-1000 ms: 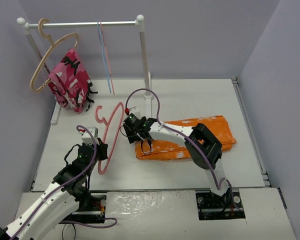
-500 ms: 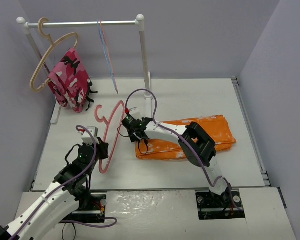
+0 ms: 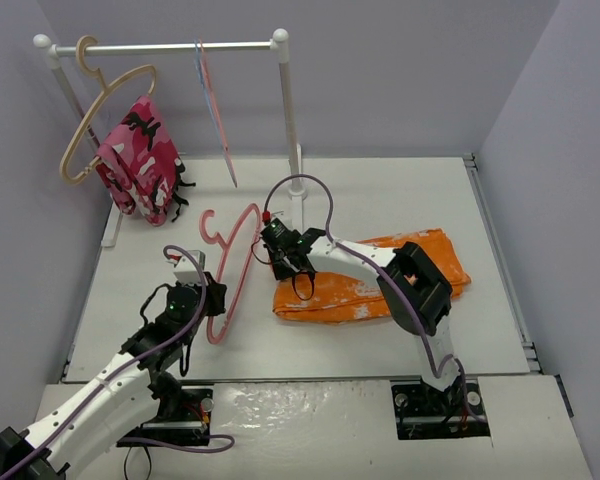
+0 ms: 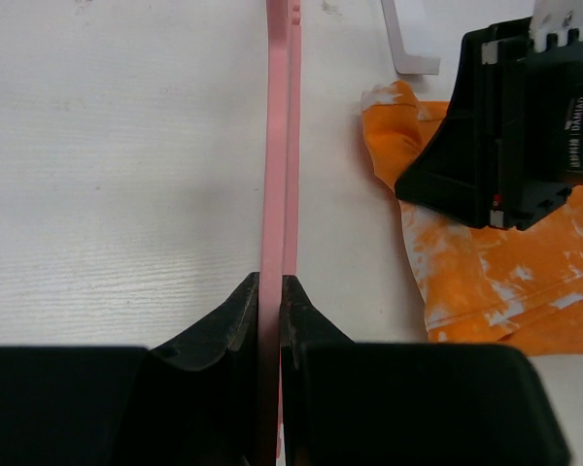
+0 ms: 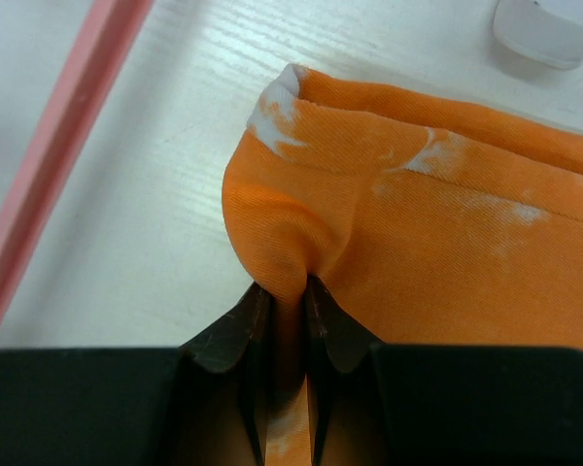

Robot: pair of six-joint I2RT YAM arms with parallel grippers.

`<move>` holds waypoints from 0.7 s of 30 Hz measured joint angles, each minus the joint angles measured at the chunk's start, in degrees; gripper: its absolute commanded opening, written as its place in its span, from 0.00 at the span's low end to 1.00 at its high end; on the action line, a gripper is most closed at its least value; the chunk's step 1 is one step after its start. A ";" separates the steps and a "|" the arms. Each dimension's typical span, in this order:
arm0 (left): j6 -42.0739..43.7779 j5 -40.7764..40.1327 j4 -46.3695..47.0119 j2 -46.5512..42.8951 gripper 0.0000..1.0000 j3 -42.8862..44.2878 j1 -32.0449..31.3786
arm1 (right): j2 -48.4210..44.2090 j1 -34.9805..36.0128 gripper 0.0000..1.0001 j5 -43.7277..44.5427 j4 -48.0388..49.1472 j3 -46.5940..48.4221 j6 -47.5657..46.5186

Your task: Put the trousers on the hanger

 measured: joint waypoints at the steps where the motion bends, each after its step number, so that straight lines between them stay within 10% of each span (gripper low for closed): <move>1: -0.04 0.22 0.79 0.59 0.00 -0.05 0.00 | -1.05 -0.31 0.00 -1.60 0.15 -0.75 -0.06; 21: 0.01 5.27 11.15 6.22 0.00 -0.03 -0.69 | -9.12 -0.67 0.00 -14.56 6.51 -0.03 -0.72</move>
